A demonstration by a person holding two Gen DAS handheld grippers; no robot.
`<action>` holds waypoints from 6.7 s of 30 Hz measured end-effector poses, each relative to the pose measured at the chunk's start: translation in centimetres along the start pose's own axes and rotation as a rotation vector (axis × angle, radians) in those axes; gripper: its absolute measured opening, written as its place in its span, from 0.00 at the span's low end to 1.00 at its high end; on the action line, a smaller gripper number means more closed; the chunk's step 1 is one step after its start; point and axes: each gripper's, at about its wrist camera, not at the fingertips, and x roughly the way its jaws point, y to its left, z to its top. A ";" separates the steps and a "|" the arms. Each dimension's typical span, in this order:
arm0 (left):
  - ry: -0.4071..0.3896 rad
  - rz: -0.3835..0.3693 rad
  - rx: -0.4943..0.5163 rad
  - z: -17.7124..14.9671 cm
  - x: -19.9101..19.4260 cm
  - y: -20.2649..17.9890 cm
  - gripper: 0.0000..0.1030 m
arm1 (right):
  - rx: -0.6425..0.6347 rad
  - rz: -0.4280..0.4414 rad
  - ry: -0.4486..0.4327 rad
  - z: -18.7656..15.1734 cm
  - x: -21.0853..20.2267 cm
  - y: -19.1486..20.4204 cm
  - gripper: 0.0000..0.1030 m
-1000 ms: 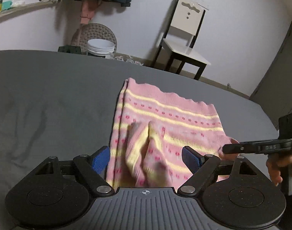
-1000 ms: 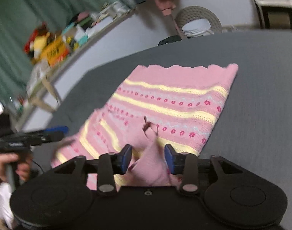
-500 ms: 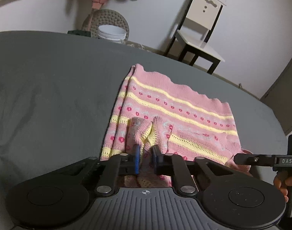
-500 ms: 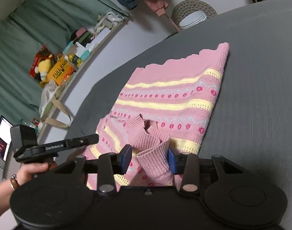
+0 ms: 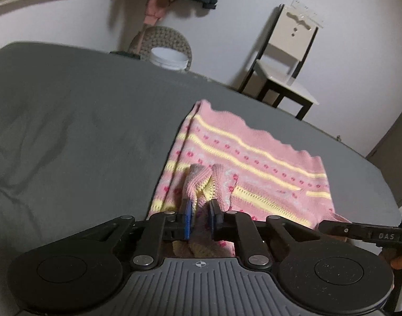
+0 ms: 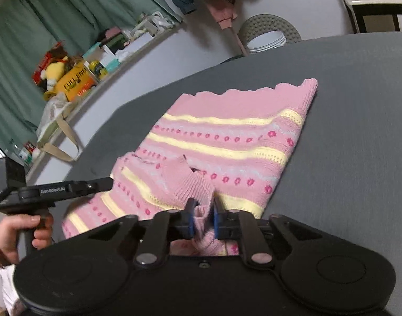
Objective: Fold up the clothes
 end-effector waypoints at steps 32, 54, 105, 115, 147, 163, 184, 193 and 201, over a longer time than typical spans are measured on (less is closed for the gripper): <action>0.034 0.021 0.161 0.5 1.0 -3.5 0.36 | 0.049 0.041 0.015 -0.2 0.0 -0.5 0.39; 0.010 -0.003 0.147 0.4 0.0 -2.1 0.08 | -0.030 -0.075 -0.024 -0.6 -0.2 0.0 0.15; -0.015 0.420 2.234 -18.3 -4.5 -10.3 0.83 | -1.377 -0.468 0.107 -17.8 0.3 17.9 0.88; -0.022 0.430 2.193 -16.7 -2.9 -10.0 0.83 | -1.405 -0.555 0.068 -18.8 1.7 18.4 1.00; -0.088 0.407 2.104 -17.3 -2.9 -8.5 0.50 | -1.610 -0.767 0.007 -21.7 4.2 19.5 1.00; -0.034 0.282 1.889 -13.4 -6.0 -7.6 0.37 | -1.515 -0.691 -0.024 -19.8 3.7 18.9 0.37; 0.273 -0.181 1.726 -12.2 -20.7 -7.9 0.36 | -1.269 -0.158 0.176 -21.7 -8.7 24.9 0.17; 0.367 -0.368 1.572 -4.9 -18.8 -8.2 0.37 | -1.008 -0.035 0.317 -15.8 -10.4 24.0 0.17; 0.262 -0.298 1.321 -0.3 -14.4 -6.6 0.43 | -0.849 -0.063 0.290 -7.8 -6.4 20.7 0.17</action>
